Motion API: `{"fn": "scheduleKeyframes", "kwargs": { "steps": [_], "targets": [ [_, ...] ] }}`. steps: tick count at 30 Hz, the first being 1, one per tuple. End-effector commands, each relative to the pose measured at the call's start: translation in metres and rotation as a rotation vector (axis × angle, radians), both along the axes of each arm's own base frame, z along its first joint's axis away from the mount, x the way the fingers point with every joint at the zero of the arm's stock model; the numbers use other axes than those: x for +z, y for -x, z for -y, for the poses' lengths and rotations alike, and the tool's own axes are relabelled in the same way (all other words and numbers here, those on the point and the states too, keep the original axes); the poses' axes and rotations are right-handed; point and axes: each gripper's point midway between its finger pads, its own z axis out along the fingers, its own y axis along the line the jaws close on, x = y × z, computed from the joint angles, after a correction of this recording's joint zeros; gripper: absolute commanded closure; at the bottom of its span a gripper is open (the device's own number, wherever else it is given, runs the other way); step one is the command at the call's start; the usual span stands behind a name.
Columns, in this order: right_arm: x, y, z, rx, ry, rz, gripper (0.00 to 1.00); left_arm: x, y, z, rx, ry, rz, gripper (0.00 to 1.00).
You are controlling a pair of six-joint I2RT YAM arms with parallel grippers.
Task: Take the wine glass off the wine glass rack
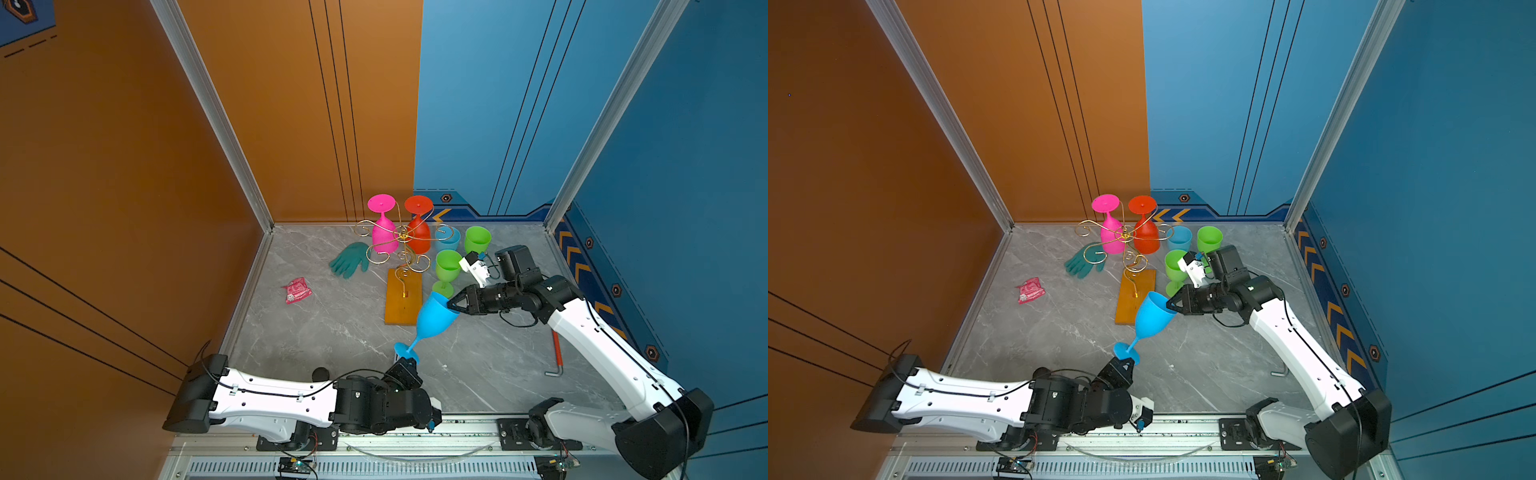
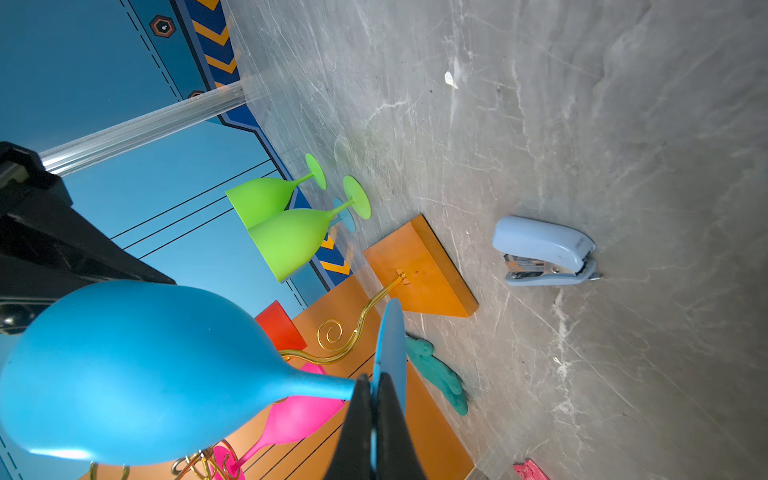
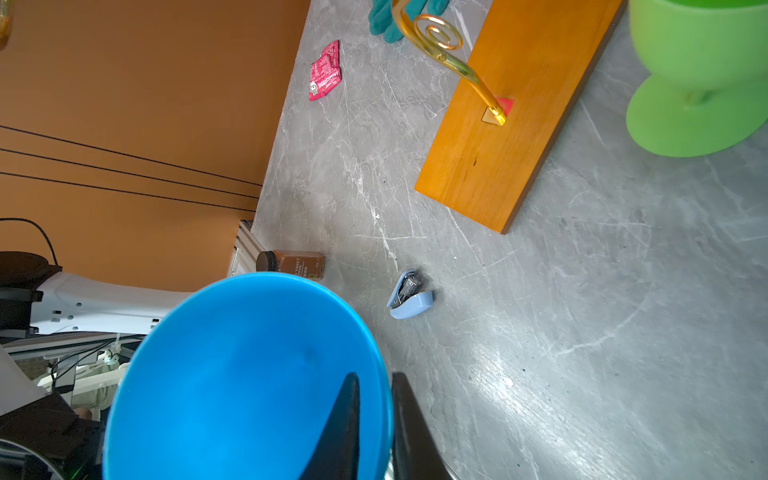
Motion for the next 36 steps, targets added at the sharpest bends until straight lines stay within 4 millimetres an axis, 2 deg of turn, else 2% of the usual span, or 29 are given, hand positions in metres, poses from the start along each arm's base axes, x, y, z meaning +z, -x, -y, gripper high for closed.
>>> {"fn": "scheduleKeyframes", "kwargs": {
  "steps": [1,6,12,16,27,28,31,36],
  "targets": [
    [0.001,0.004,-0.003,0.022,-0.005,-0.017,0.87,0.001,0.000,0.000,0.004,0.001,0.032,1.00],
    [0.001,0.003,-0.002,0.015,0.001,-0.013,0.94,-0.001,0.000,-0.001,0.007,0.000,0.031,1.00],
    [0.001,0.002,0.000,0.005,0.009,-0.003,0.98,-0.004,0.000,-0.002,0.009,-0.003,0.028,0.92],
    [0.002,0.001,0.001,-0.003,0.017,0.007,1.00,-0.006,0.001,-0.003,0.010,-0.002,0.021,0.80],
    [0.004,-0.006,0.011,-0.047,0.068,0.070,1.00,-0.005,0.005,-0.001,0.036,0.084,-0.043,0.61],
    [0.004,-0.007,0.013,-0.054,0.075,0.078,1.00,-0.004,0.005,-0.001,0.041,0.095,-0.051,0.57],
    [0.005,-0.010,0.016,-0.069,0.094,0.102,1.00,-0.001,0.006,-0.001,0.053,0.140,-0.072,0.38],
    [0.006,-0.013,0.023,-0.094,0.124,0.134,1.00,0.011,0.004,0.003,0.109,0.329,-0.121,0.29]
  ]
}}
